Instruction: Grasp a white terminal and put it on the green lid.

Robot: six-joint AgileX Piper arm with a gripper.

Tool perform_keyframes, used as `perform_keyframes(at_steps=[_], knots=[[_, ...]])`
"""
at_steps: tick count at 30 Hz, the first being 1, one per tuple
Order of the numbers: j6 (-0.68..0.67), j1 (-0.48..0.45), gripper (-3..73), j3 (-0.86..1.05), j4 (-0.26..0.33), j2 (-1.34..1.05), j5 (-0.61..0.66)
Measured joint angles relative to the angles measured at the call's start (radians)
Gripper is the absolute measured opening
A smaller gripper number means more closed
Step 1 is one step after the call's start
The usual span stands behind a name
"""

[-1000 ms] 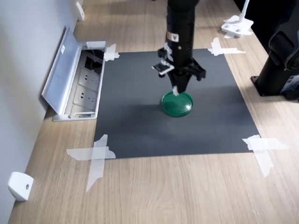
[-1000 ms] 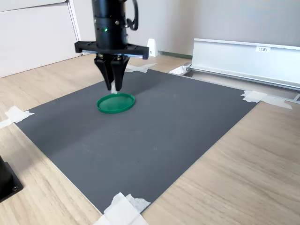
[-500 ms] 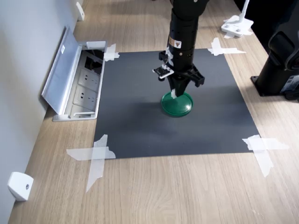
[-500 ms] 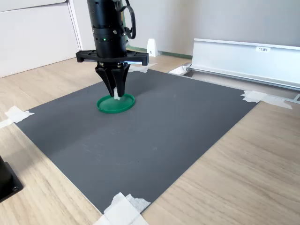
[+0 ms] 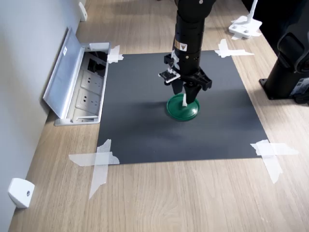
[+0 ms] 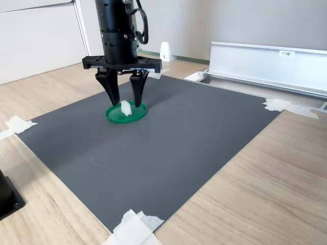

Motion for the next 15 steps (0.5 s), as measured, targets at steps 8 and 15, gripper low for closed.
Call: perform_keyframes(at_steps=[8, 15], knots=[[-0.034, 0.0, 57.9, 0.0, 0.048, -0.093, -0.002], [-0.063, 0.0, 20.0, 0.0, 0.118, -0.229, -0.06]])
